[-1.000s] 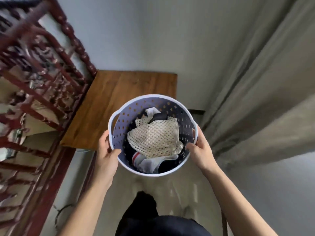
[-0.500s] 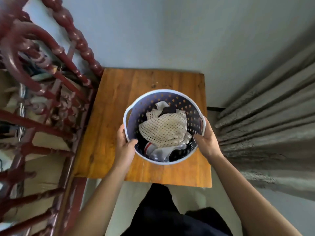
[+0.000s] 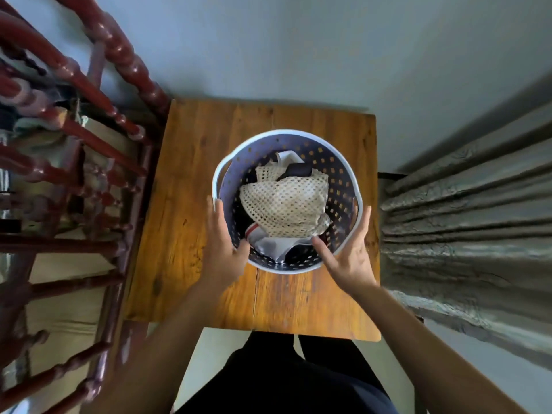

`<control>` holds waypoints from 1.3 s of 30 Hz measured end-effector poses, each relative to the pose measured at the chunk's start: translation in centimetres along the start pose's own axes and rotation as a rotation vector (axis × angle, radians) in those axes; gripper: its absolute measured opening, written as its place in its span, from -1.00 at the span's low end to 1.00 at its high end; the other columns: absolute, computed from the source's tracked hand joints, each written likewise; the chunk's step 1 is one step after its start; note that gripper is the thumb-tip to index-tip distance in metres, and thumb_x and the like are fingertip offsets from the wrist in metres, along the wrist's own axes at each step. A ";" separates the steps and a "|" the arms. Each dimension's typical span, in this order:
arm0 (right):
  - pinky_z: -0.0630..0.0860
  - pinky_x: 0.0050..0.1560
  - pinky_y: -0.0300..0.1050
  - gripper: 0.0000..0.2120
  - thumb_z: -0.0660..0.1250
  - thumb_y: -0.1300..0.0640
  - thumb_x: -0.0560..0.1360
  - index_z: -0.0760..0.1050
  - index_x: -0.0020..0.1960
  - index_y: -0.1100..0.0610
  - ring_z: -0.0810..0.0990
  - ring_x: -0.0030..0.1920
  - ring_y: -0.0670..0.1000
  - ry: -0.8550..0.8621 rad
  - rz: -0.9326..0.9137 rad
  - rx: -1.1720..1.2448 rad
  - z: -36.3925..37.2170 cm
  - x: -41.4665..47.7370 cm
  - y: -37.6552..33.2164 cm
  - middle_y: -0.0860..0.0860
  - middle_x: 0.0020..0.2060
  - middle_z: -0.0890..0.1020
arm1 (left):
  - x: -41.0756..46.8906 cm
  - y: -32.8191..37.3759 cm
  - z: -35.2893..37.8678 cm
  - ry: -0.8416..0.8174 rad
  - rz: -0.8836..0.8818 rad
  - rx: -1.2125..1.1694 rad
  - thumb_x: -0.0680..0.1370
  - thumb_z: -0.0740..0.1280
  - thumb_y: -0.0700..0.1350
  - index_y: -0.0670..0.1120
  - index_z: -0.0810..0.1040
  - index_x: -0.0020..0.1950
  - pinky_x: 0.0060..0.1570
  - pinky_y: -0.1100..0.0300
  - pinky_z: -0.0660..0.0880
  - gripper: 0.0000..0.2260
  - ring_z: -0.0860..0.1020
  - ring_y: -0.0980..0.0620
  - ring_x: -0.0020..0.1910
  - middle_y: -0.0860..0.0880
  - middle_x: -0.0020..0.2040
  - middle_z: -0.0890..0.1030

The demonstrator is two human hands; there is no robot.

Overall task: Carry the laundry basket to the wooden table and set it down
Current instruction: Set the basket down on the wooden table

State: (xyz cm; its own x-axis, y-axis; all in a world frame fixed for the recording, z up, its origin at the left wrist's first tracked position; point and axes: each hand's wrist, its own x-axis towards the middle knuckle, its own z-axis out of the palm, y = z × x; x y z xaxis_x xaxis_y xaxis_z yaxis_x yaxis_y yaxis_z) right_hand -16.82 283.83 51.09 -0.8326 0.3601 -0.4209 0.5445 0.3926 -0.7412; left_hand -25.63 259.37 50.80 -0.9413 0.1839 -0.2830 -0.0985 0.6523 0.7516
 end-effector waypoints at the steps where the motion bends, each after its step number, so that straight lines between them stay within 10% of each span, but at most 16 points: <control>1: 0.15 0.65 -0.07 0.22 0.39 -0.31 0.50 -0.45 0.69 0.08 0.13 0.74 0.14 0.000 -0.001 -0.029 0.0 0.0 -0.2 0.21 0.76 -0.02 | 0.1 0.2 0.2 0.032 0.000 0.028 0.56 0.29 -0.21 -0.17 -0.09 0.71 0.59 0.26 -0.04 -0.19 -0.14 0.11 0.67 -0.12 0.73 -0.16; 8: 0.29 0.57 -0.04 0.14 0.42 -0.10 0.59 -0.48 0.69 0.02 0.30 0.68 0.20 -0.100 -0.042 -0.136 -1.6 6.1 -1.6 0.15 0.76 0.04 | 3.0 2.4 1.1 0.163 -0.163 0.017 0.53 0.24 -0.43 -0.20 -0.06 0.71 0.18 0.80 -0.08 -0.20 -0.04 0.06 0.65 -0.16 0.73 -0.10; 18: 0.51 0.49 0.29 0.05 0.23 -0.42 0.53 -0.49 0.63 -0.19 0.43 0.60 0.27 -0.160 -0.199 -0.191 0.6 18.3 -8.3 0.16 0.74 0.12 | 13.3 3.6 -2.8 0.300 -0.222 -0.017 0.53 0.19 -0.41 -0.20 -0.13 0.70 0.41 0.38 0.04 -0.20 0.14 -0.13 0.67 -0.21 0.71 0.10; 28: 0.60 0.36 0.31 -0.02 0.21 -0.24 0.67 -0.45 0.71 0.05 0.61 0.40 0.35 -0.086 -0.193 -0.235 1.2 24.0 -12.4 0.29 0.64 0.32 | 21.4 4.4 -5.4 0.267 -0.190 0.015 0.50 0.23 -0.26 -0.21 -0.06 0.68 0.53 -0.16 0.34 -0.21 0.32 -0.21 0.59 -0.24 0.65 0.21; 32: 0.63 0.26 0.21 -0.05 0.21 -0.16 0.70 -0.47 0.70 0.01 0.65 0.31 0.29 -0.089 -0.196 -0.195 0.8 25.4 -12.8 0.25 0.63 0.34 | 23.3 4.8 -5.0 0.335 -0.167 -0.005 0.49 0.22 -0.31 -0.19 0.09 0.64 0.46 0.16 0.33 -0.28 0.39 -0.10 0.50 -0.19 0.53 0.37; 39: 0.60 -0.17 -0.09 -0.15 0.14 0.00 0.74 -0.44 0.71 0.06 0.62 -0.18 0.01 -0.052 -0.192 -0.119 0.9 26.7 -12.6 0.28 0.55 0.45 | 24.5 5.7 -4.3 0.321 -0.257 -0.011 0.60 0.16 -0.34 -0.21 -0.19 0.70 0.61 0.04 0.09 -0.24 0.06 -0.16 0.70 -0.23 0.71 0.02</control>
State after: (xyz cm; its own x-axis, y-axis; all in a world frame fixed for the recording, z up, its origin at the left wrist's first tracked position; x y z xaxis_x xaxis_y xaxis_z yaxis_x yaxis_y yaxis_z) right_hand -46.05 287.76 48.71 -0.9247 0.2257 -0.3067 0.3808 0.5479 -0.7449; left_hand -50.62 264.41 50.67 -0.9384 -0.2243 -0.2630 -0.3454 0.6388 0.6875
